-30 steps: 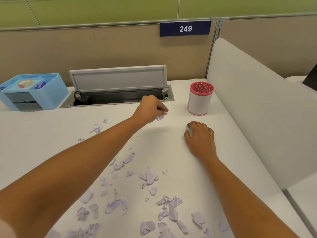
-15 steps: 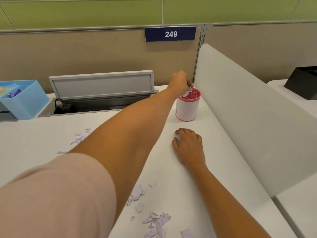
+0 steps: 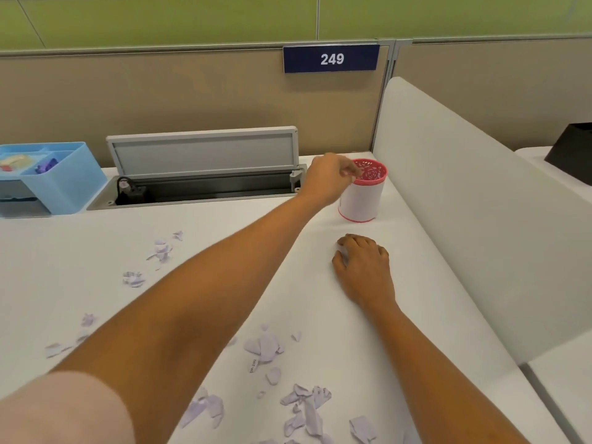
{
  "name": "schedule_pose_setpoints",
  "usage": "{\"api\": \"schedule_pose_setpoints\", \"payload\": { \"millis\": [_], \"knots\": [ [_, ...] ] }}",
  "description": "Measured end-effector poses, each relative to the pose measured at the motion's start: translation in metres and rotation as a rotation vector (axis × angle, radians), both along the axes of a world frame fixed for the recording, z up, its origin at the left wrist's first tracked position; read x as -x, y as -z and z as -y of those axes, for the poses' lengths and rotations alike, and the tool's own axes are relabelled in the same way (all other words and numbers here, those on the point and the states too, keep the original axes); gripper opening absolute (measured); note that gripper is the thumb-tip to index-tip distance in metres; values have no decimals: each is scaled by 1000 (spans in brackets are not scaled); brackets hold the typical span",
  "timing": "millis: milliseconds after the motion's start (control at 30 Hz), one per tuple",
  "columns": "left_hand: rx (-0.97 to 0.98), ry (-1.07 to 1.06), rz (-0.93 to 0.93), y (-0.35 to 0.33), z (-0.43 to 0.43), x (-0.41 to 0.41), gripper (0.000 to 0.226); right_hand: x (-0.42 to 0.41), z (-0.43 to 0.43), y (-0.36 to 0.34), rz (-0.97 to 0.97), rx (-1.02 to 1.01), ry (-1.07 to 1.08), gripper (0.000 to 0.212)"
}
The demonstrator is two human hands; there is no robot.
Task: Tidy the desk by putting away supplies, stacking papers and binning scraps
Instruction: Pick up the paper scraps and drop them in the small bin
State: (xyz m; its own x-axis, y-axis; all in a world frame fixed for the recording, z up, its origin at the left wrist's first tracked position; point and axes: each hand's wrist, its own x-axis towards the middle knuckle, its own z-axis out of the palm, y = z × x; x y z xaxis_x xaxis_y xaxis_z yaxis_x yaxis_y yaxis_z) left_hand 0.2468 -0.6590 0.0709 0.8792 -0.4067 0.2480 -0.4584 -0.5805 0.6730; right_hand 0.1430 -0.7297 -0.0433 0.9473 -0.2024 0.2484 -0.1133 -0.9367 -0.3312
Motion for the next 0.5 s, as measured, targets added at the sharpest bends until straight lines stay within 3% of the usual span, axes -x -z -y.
{"api": "schedule_pose_setpoints", "payload": {
  "millis": [167,367,500],
  "knots": [
    [-102,-212,-21,51,-79,19,23,0,-2,1,-21,29,11,34],
    [-510,-487,-37,88,-184,20,47,0,-7,4,0,62,50,33],
    [-638,-487,-124,93,-228,15,49,0,-7,3,-1,68,48,32]
  ]
}}
